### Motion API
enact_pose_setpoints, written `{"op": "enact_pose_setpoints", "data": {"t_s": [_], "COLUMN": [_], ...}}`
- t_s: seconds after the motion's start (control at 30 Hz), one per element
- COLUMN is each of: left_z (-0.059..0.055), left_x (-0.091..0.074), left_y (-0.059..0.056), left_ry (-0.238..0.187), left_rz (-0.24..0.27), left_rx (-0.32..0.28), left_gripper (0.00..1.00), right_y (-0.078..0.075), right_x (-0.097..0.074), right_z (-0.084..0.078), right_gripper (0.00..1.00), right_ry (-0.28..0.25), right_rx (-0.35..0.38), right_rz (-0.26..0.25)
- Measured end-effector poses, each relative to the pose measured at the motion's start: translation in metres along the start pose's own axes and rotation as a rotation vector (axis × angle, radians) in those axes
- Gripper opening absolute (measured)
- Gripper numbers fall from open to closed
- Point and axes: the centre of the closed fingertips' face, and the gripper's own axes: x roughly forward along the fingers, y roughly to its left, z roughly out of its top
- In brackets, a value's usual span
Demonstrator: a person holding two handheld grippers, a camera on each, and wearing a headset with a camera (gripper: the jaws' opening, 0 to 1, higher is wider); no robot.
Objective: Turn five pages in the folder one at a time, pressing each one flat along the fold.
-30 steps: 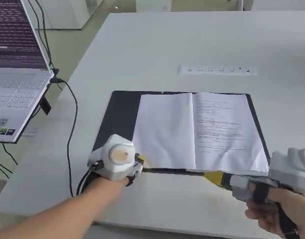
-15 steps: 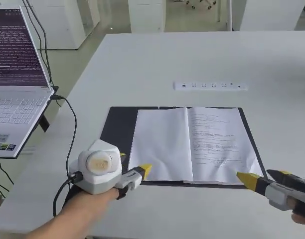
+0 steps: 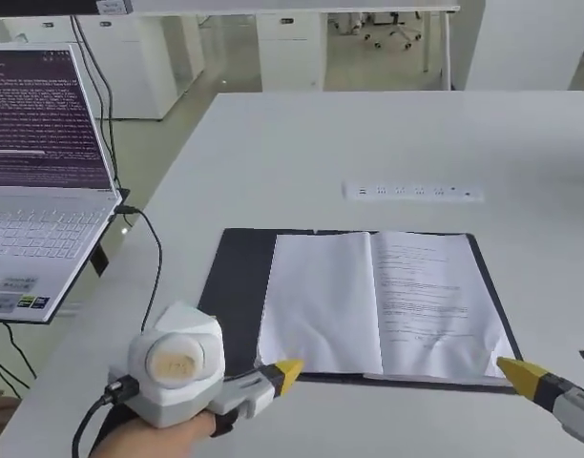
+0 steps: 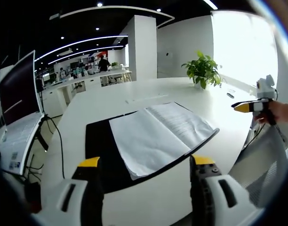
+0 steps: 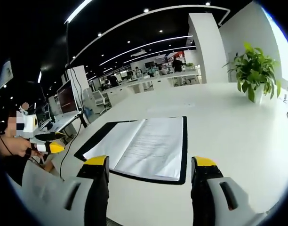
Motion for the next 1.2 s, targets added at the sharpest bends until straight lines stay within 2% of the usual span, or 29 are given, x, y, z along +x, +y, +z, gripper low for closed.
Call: {"op": "enact_pose_setpoints", "data": {"t_s": [0.1,0.33,0.5,0.67,0.83,0.97,1.2], "left_z": [0.003,0.003,0.003,0.0,0.0,0.001,0.002], "left_x": [-0.002,0.0,0.003,0.013,0.028,0.042,0.071], "left_y": [0.003,0.001,-0.003,-0.007,-0.019,-0.03,-0.058], "left_ry": [-0.011,-0.006,-0.007,0.005,0.018,0.03,0.055], "left_rz": [0.01,0.015,0.013,0.01,-0.006,-0.02,-0.073], "left_rx": [-0.008,-0.007,-0.001,0.006,0.02,0.024,0.042], "left_gripper": [0.76,0.78,0.8,0.8,0.79,0.79,0.78], "right_y": [-0.008,-0.018,-0.015,-0.016,-0.016,-0.017,-0.018], "right_x": [-0.001,0.001,0.007,0.008,0.014,0.018,0.017], "right_z": [0.0,0.004,-0.002,0.0,-0.001,-0.005,-0.014], "right_gripper": [0.69,0.68,0.67,0.66,0.65,0.64,0.64], "right_ry": [-0.01,-0.033,-0.013,-0.013,-0.006,0.011,0.037], "right_rx": [0.018,0.042,0.038,0.032,0.043,0.022,0.019], "right_rz": [-0.023,-0.048,-0.039,-0.027,-0.007,0.006,0.024]}}
